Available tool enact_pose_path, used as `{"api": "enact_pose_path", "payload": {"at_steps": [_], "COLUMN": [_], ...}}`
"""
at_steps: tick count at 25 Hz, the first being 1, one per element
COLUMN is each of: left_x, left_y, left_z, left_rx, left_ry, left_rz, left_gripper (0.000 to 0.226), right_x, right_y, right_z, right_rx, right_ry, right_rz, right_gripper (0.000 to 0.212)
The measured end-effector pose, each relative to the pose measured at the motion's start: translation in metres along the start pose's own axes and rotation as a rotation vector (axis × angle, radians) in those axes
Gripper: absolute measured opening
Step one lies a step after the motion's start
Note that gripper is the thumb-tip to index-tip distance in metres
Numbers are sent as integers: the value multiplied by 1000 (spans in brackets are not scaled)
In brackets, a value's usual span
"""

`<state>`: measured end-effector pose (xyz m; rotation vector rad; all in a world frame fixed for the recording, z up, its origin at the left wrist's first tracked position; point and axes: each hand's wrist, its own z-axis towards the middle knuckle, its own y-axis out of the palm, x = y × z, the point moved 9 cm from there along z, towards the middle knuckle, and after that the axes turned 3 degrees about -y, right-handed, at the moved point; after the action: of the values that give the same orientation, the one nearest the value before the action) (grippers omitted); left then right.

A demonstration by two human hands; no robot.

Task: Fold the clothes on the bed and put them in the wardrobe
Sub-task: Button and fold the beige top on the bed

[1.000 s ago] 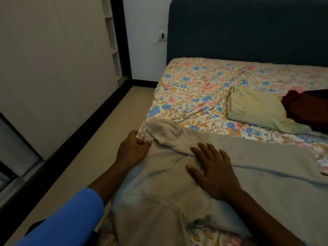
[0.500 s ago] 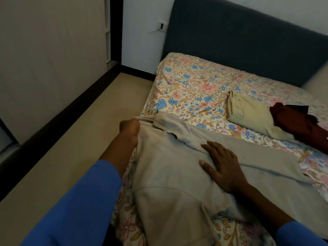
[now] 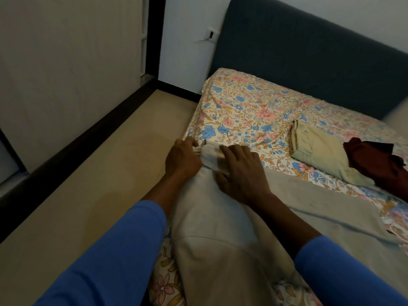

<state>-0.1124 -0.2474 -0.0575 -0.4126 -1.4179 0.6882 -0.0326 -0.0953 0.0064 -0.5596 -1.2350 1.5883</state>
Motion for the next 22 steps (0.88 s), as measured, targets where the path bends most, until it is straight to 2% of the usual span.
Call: {"api": "enact_pose_path", "payload": {"at_steps": [2,3,6,7,9,11,14,17,19,21,22], "left_x": [5,-1,-28,-33,-32,-33,-36,-24,-24,-33,-33], "left_y": [14,15,18,23,30,35,42,43,34,25,25], "left_z": [-2,1,4,-1,-6,-7,-4,1,3,3,-1], "left_rx": [-63,-79,-173,-231,-295,-255,-201,-209,-100,-26,-47], "left_ry": [35,-30,-386,-490,-554,-543,-535,-339,-346,-454,-479], "left_rz": [-42,-92,-539,-680,-773,-768,-753,-464,-344,-339,-326], "left_gripper": [22,23,44,52,60,59,52,43,31,32,36], "right_x": [-18,-18,-7,-10,-24,-28,-7,-1,5,19,25], "right_y": [16,12,-10,-13,-12,-10,-1,14,8,6,10], "right_z": [21,26,6,-5,-27,-43,-58,-72,-79,-90,-95], "right_rx": [-122,-92,187,220,159,111,148,132,223,266,238], "right_ry": [-22,11,112,64,-63,-65,129,206,243,378,445], "right_rz": [-121,-122,159,281,442,454,373,315,288,290,306], "right_gripper": [29,23,18,19,21,31,55,68,65,52,45]}}
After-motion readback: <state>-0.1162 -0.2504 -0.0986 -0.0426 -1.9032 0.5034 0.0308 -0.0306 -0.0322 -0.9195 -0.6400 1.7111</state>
